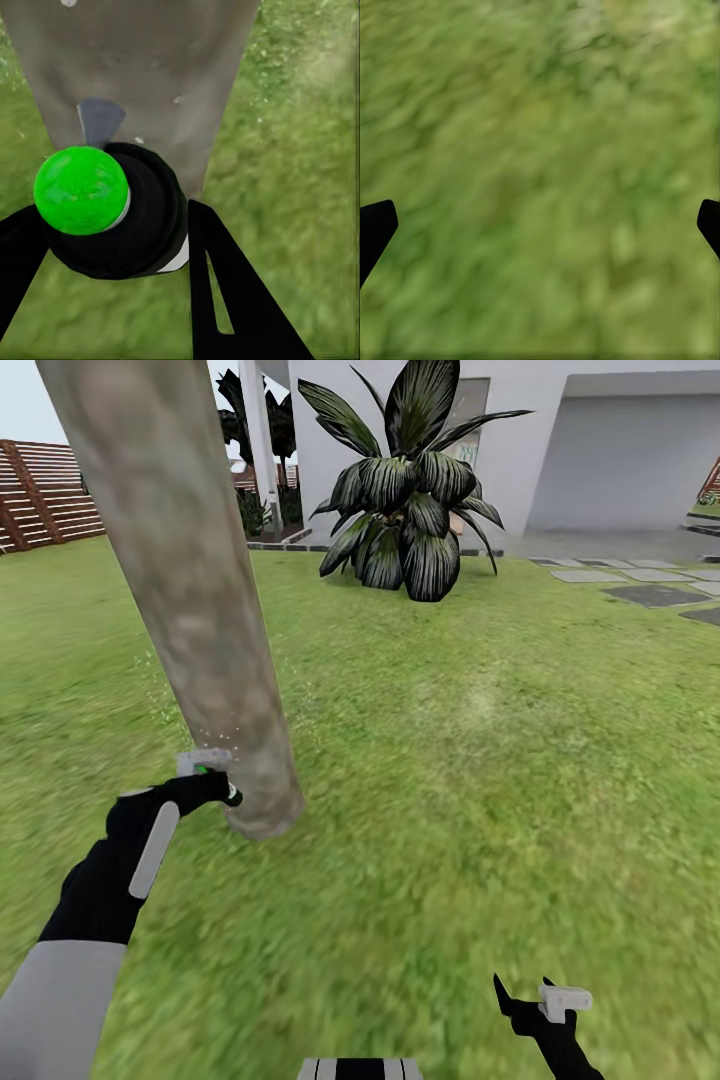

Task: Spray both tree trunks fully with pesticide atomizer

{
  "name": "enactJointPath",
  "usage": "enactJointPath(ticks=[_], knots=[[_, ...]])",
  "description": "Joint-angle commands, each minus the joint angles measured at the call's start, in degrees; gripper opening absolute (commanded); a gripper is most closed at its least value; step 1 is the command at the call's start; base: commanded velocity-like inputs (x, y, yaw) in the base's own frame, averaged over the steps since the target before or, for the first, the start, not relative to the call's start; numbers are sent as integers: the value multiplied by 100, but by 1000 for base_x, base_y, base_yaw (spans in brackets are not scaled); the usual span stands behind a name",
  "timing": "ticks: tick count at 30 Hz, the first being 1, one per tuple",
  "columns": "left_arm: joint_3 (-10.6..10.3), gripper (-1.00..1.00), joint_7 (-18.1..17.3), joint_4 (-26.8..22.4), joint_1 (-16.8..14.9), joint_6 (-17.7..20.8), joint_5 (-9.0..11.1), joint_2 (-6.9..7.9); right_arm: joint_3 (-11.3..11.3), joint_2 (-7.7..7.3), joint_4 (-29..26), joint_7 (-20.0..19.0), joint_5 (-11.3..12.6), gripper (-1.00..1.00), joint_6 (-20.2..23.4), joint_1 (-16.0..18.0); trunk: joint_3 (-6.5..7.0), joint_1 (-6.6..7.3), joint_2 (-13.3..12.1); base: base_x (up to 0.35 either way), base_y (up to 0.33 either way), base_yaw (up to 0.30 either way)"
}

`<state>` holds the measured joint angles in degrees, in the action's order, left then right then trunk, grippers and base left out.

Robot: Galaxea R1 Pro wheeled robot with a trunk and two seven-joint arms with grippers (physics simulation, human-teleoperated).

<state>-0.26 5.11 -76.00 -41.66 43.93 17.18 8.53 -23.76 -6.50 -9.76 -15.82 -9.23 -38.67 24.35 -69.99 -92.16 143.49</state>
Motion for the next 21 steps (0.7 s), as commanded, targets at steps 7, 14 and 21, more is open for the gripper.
enactJointPath(ticks=[7,14,21], knots=[[135,-100,-7,-739,-17,777,10,25,2,0,0,0,0,100,-1,0,0,0,0,0,0,0],[730,-100,-18,-783,-38,1099,167,52,3,0,0,0,0,100,0,0,0,0,0,0,0,0],[676,-100,-16,-891,-190,1339,167,25,1,0,0,0,0,100,0,0,0,0,0,0,0,0]])
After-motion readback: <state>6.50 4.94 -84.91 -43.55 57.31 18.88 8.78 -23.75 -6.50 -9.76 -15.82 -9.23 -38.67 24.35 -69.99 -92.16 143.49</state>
